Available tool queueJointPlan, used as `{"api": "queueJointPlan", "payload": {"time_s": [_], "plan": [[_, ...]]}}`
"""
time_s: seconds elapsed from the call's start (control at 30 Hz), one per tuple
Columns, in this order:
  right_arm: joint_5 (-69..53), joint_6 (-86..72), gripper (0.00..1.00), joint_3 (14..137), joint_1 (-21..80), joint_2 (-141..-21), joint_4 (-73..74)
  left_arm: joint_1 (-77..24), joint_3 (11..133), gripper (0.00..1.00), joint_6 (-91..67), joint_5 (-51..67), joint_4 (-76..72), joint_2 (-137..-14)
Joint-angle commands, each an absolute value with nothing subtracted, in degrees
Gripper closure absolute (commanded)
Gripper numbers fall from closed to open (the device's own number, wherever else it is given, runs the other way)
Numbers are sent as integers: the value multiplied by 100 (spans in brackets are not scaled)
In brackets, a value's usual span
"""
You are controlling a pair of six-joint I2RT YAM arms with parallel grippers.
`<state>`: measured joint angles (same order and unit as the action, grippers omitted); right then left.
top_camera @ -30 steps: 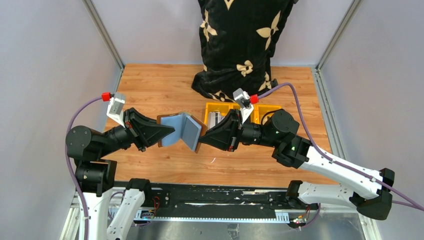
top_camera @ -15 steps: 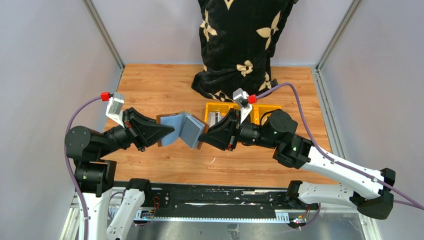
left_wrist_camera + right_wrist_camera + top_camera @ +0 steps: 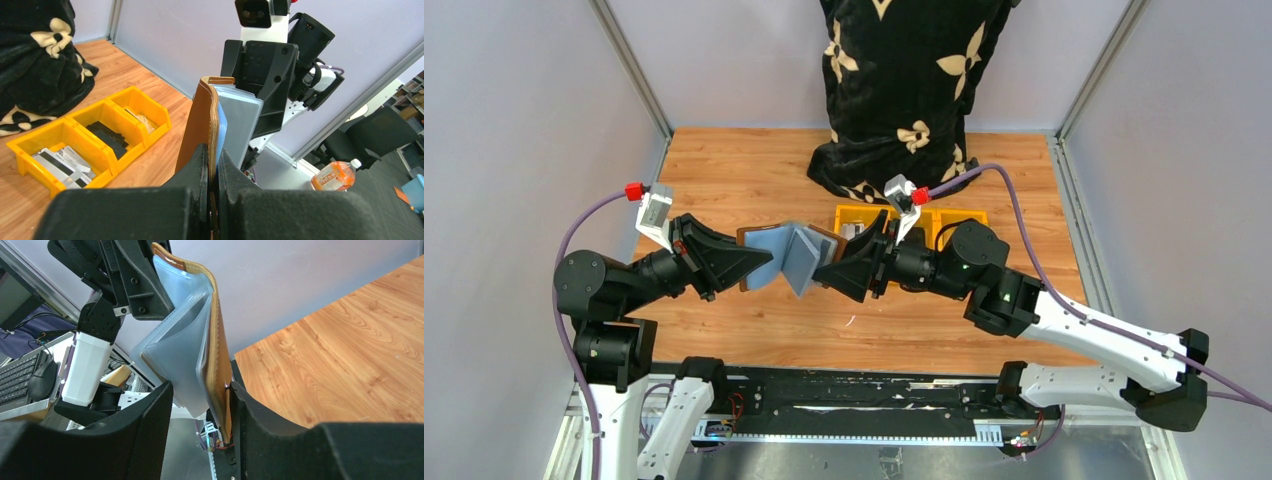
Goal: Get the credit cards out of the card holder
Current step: Remove the credit card from the card holder.
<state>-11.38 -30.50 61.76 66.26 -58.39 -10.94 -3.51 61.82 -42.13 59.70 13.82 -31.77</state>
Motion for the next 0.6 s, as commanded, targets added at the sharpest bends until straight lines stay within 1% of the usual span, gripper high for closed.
{"api": "queueJointPlan", "payload": {"time_s": [0.0,0.17,0.3,0.4,0.57], "plan": [[-988,-3026,49,6426,6793,-6026,-1266,-360,6159,100,-4207,6014,1292,-3120],[-557,-2876,43,6566,7035,-6134,-1127,-360,6137,100,-4151,6012,1355,-3115],[378,-2501,42,6864,7409,-6293,-731,-360,6116,100,-4122,6003,1371,-3086],[861,-2343,42,6988,7641,-6373,-637,-360,6089,100,-4101,6002,1401,-3051],[1517,-2024,35,7132,8001,-6526,-667,-360,6071,100,-4086,5995,1445,-3013]]}}
